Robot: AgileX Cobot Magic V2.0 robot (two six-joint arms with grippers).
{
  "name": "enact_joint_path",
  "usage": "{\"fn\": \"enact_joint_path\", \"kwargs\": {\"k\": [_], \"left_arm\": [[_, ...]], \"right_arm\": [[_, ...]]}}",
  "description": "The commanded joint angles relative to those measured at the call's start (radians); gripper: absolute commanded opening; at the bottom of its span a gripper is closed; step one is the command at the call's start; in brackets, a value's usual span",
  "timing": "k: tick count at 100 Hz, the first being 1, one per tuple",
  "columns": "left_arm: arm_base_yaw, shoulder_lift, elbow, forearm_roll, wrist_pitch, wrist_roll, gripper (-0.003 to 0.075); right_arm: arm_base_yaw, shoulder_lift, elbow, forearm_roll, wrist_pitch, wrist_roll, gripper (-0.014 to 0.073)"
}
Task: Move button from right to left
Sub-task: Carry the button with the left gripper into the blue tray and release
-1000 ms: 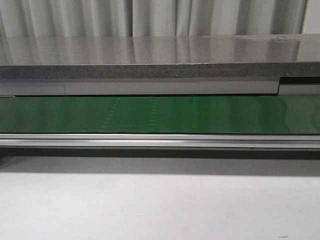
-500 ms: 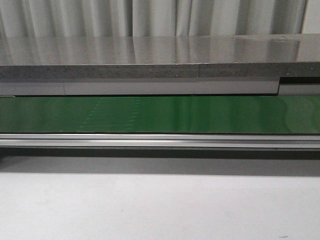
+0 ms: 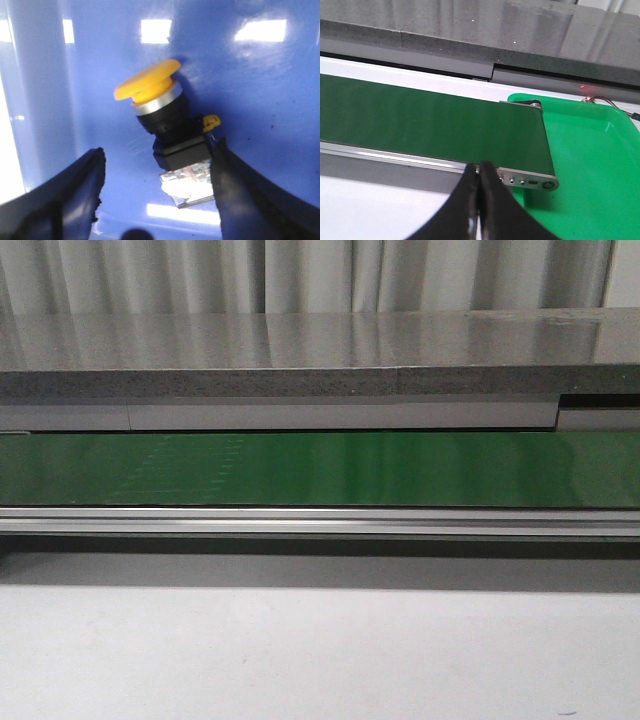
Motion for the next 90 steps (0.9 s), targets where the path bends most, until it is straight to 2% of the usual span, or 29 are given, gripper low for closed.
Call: {"fn": "enact_joint_path", "kwargs": {"k": [1,8,15,20,26,27,32,37,61,90], "left_arm": [[0.002,-0.057,-0.033,0.015,-0.006,-0.003,0.0444],[0.000,-0.060,-0.054,0.013,0.000,-0.003,0.0421],[0.000,-0.069,-0.087,-0.003,0.005,-0.005,0.0363],[0.000,-0.083,-0.109,-0.037,0.007,-0.009,0.0294],[0.000,-0.107,-0.135,-0.092,0.007,-0.009,0.0165],[0.000,-0.110,-0.138,-0.099,0.007,-0.009,0.0165],[0.000,-0.131,-0.155,-0.146,0.007,-0.009,0.0055],[0.000,-0.153,-0.168,-0.188,0.007,-0.009,-0.0019],[-0.019,-0.250,-0.171,-0.361,0.020,-0.002,-0.0020],[-0.191,-0.348,-0.136,-0.389,0.029,0.022,-0.0020]], "right_arm": [[0.000,0.007,-0.025,-0.008,-0.085,0.001,-0.0068],[0.000,0.007,-0.025,-0.008,-0.085,0.001,-0.0068],[0.000,0.007,-0.025,-0.008,-0.085,0.001,-0.0068],[0.000,0.007,-0.025,-0.008,-0.085,0.001,-0.0068],[0.000,0.007,-0.025,-0.008,-0.085,0.001,-0.0068],[0.000,0.007,-0.025,-0.008,-0.085,0.001,-0.0068],[0.000,0.007,-0.025,-0.008,-0.085,0.001,-0.0068],[0.000,0.007,-0.025,-0.008,-0.085,0.001,-0.0068],[0.000,0.007,-0.025,-0.008,-0.085,0.001,-0.0068],[0.000,0.007,-0.025,-0.008,-0.085,0.001,-0.0068]]}}
